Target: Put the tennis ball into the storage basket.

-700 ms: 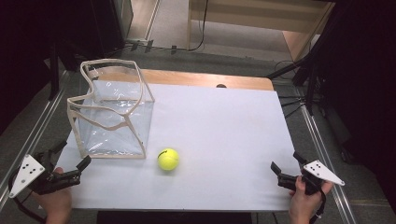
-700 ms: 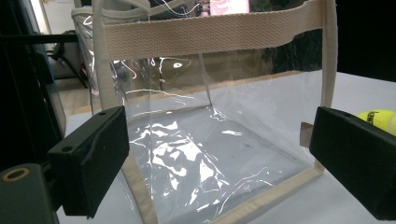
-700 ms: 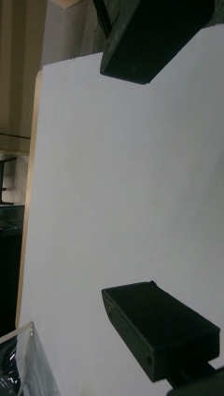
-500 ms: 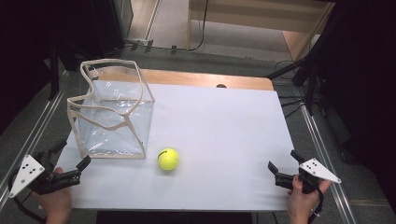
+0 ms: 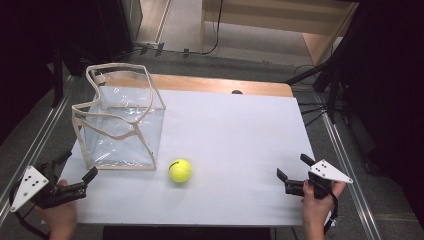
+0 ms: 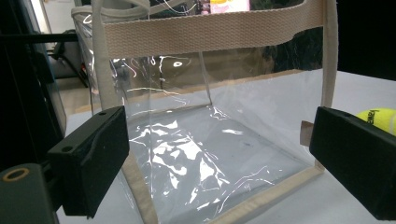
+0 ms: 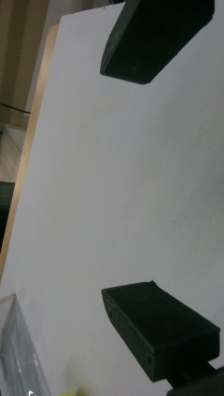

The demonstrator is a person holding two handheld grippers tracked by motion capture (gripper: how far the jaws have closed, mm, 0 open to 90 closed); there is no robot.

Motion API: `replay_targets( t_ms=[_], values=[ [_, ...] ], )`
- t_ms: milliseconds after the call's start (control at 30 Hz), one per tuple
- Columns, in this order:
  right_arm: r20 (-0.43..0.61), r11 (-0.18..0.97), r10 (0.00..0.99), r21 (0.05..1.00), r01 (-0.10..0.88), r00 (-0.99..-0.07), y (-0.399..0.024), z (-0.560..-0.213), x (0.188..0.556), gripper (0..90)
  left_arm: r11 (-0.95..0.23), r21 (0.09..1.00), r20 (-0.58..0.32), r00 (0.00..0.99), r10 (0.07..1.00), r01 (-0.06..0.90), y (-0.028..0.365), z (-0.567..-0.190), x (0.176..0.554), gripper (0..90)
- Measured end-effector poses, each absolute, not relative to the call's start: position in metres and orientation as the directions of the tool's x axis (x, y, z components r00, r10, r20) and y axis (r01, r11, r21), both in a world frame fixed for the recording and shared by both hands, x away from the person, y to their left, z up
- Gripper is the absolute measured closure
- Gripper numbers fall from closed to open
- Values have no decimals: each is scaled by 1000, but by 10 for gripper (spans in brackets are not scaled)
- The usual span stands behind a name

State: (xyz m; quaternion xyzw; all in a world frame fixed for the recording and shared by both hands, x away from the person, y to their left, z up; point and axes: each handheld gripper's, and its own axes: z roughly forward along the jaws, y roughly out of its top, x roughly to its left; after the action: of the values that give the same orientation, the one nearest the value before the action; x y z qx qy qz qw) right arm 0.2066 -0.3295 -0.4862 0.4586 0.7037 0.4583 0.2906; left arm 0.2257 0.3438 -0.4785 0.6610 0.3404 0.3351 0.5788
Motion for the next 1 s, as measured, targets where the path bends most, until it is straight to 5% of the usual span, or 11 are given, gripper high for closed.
replay_targets(
  t_ms=[1000],
  values=[
    [15, 228, 825, 905, 358, -564, -275, -459, 245, 0, -99, 993, 50, 544, 837, 61, 343, -478, 226, 53]
  ],
)
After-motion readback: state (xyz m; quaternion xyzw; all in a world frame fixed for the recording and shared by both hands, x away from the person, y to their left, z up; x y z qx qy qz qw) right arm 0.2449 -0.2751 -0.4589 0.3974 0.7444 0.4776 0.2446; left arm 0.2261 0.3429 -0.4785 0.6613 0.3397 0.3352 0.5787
